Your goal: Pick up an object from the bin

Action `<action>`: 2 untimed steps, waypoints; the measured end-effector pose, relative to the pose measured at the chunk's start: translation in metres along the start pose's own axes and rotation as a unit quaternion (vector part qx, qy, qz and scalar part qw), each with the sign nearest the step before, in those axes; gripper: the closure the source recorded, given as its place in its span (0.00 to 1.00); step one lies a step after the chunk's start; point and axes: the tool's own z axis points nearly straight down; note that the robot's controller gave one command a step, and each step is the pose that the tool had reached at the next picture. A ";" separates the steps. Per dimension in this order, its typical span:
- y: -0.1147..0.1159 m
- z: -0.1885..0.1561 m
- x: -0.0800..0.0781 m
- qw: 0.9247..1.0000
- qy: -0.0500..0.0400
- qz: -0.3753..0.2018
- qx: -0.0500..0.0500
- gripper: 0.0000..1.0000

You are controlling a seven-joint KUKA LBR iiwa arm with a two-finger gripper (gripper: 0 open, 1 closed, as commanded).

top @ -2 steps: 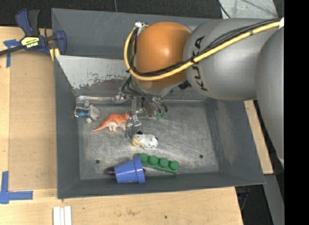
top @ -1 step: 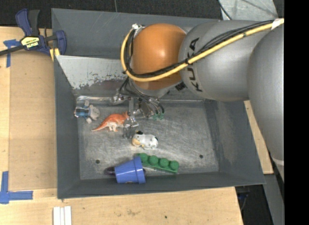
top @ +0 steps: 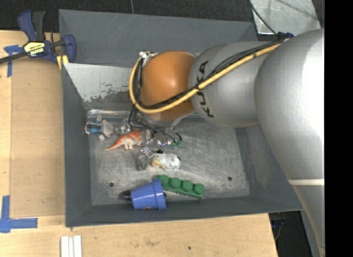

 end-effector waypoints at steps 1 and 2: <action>-0.004 0.005 -0.013 1.000 -0.017 -0.007 -0.001 1.00; -0.005 0.003 -0.012 1.000 -0.014 -0.008 -0.001 1.00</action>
Offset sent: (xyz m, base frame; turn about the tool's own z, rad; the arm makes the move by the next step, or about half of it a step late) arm 0.0000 0.0000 0.0000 0.0000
